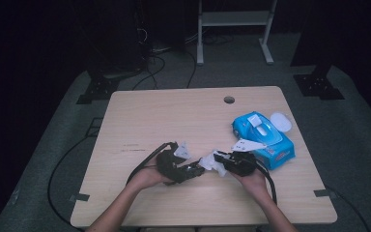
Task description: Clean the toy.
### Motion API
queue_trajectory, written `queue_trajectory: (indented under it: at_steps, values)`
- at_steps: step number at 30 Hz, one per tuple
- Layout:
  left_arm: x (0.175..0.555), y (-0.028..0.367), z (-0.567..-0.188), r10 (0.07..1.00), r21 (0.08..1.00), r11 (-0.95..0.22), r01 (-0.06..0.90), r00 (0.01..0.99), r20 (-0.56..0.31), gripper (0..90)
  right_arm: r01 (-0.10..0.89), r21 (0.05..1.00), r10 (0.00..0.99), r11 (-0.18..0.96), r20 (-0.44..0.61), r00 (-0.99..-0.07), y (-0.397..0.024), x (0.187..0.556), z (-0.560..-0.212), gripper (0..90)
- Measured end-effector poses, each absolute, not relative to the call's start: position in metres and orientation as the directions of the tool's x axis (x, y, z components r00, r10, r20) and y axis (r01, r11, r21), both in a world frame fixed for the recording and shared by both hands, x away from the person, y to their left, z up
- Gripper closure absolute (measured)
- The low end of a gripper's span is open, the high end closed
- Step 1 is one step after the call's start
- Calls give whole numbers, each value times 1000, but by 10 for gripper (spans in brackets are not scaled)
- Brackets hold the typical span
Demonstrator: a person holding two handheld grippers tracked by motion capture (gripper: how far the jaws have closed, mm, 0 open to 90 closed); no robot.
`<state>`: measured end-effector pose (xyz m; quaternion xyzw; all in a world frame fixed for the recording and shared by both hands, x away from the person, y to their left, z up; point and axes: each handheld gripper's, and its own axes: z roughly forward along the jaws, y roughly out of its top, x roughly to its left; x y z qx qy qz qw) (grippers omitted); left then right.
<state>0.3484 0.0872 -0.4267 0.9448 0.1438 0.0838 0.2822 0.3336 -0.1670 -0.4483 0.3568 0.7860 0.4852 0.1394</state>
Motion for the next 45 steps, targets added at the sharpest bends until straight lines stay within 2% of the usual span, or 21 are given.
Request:
queue_trajectory:
  at_steps: [5,9,10,12,21,27,33,38,41,45]
  values:
    - [354,63,-428,296,504,-838,208,950,100,358,436,861,701,262,141,-699,-172,335,-450,792]
    - [356,48,-433,270,424,-886,189,953,139,373,444,862,703,244,158,-693,-176,336,-449,792]
    - [355,46,-434,258,412,-894,179,955,145,407,444,862,705,244,156,-692,-177,336,-449,792]
    - [354,45,-436,237,412,-897,159,961,145,547,448,860,707,243,159,-689,-178,336,-449,791]
    - [351,58,-424,299,578,-799,167,944,141,573,410,880,692,240,141,-708,-178,331,-440,791]
    - [339,68,-409,307,728,-678,103,939,153,573,325,919,641,221,114,-759,-168,317,-416,792]
    - [328,71,-411,315,790,-608,86,939,140,573,231,947,577,224,63,-814,-145,300,-394,793]
    - [327,80,-411,320,792,-605,85,936,144,573,252,944,598,214,78,-797,-150,308,-400,793]
    - [327,87,-410,336,815,-569,109,935,109,573,276,935,626,225,78,-776,-154,311,-403,793]
    - [326,86,-411,337,816,-569,101,934,120,573,255,948,583,193,99,-806,-144,305,-395,794]
